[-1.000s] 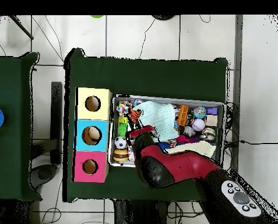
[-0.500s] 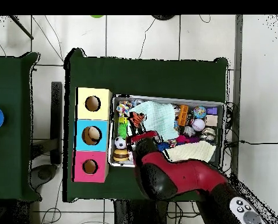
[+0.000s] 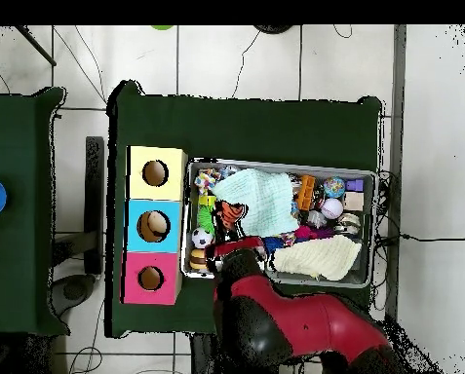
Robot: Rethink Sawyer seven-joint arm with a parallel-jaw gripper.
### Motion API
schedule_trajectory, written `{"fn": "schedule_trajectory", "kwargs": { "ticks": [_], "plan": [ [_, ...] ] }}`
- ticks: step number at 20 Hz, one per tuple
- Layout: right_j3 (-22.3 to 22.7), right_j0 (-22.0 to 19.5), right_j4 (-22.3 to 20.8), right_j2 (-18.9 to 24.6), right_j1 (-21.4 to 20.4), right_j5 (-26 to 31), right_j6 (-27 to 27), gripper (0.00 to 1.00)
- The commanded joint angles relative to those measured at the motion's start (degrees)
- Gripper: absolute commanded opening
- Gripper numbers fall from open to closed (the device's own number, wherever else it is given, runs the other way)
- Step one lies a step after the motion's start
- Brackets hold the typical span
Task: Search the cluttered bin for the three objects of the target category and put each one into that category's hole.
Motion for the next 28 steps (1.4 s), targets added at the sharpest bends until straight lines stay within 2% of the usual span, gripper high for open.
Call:
{"fn": "schedule_trajectory", "kwargs": {
  "ticks": [1,6,13,17,22,28],
  "plan": [
    [7.23,0.94,5.88,3.18,-6.82,4.82,14.10,0.00],
    [8.53,4.61,7.96,0.05,-7.43,2.92,14.67,0.00],
    [8.67,12.96,9.76,-8.92,-4.84,-1.42,14.62,0.00],
    [9.37,17.26,11.18,-12.50,-3.88,-3.89,15.20,0.00],
    [7.27,21.30,11.84,-16.04,0.89,-7.86,14.84,0.00],
    [5.29,23.51,11.77,-18.36,5.81,-12.31,14.70,0.00]
  ]
}}
